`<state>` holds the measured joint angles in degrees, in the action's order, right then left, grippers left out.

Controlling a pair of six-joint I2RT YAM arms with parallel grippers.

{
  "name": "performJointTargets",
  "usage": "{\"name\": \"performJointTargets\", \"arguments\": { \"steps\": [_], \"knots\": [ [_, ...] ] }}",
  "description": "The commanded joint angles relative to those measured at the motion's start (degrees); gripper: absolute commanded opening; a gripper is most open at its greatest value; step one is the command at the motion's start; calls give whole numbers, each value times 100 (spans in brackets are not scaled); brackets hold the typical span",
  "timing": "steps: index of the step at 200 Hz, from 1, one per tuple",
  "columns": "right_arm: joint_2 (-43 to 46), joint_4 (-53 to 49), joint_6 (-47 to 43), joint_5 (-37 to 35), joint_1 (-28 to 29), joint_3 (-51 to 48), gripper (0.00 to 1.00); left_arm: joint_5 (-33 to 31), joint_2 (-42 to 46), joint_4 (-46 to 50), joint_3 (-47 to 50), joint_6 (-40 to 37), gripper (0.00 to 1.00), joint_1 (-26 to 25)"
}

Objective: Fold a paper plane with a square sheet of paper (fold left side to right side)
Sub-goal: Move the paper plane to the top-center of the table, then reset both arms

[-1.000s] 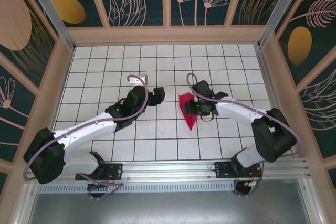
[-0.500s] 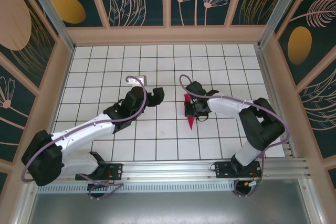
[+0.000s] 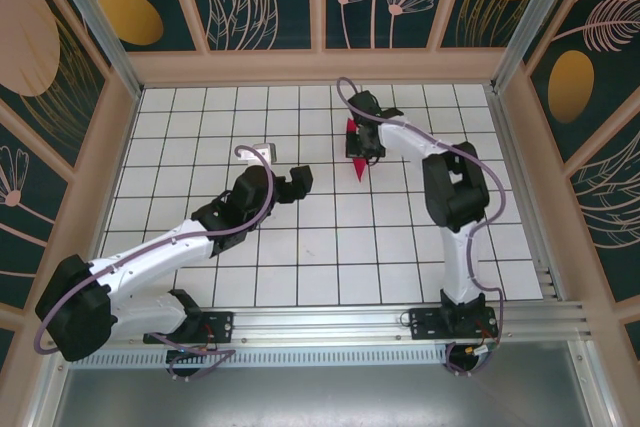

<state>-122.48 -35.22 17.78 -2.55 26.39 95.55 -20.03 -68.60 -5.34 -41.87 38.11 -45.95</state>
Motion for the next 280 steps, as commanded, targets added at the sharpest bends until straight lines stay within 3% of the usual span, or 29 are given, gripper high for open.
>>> {"name": "performJointTargets", "arguments": {
  "steps": [1,34,67,123,145,177,202,233,255,280],
  "knots": [
    [-395,-919,-253,-245,30,615,0,22,57,86,56,-119,99,8],
    [-680,-1063,-292,-55,-17,903,0,114,14,88,65,-178,99,14],
    [-823,-1232,-318,-68,-13,1095,9,194,20,164,54,-242,98,10],
    [-140,-1534,-397,-363,101,1204,34,136,144,146,58,-350,99,41],
    [474,-1511,-394,-528,171,870,41,142,292,159,90,-357,98,307],
    [1810,-913,-356,-620,191,-319,51,-146,564,122,131,-507,99,777],
    [3178,84,-356,-796,35,-1752,63,-908,804,-23,220,-633,99,1093],
    [4853,1638,-214,-748,-648,-3794,78,-2334,1175,-709,677,-1189,99,1248],
    [5790,2834,-266,-992,-1105,-5163,98,-3293,1331,-1845,1334,-1875,99,1320],
    [6368,4496,-592,-1314,-1653,-6634,99,-3623,1154,-2439,1744,-2285,99,1624]
  ]
}}
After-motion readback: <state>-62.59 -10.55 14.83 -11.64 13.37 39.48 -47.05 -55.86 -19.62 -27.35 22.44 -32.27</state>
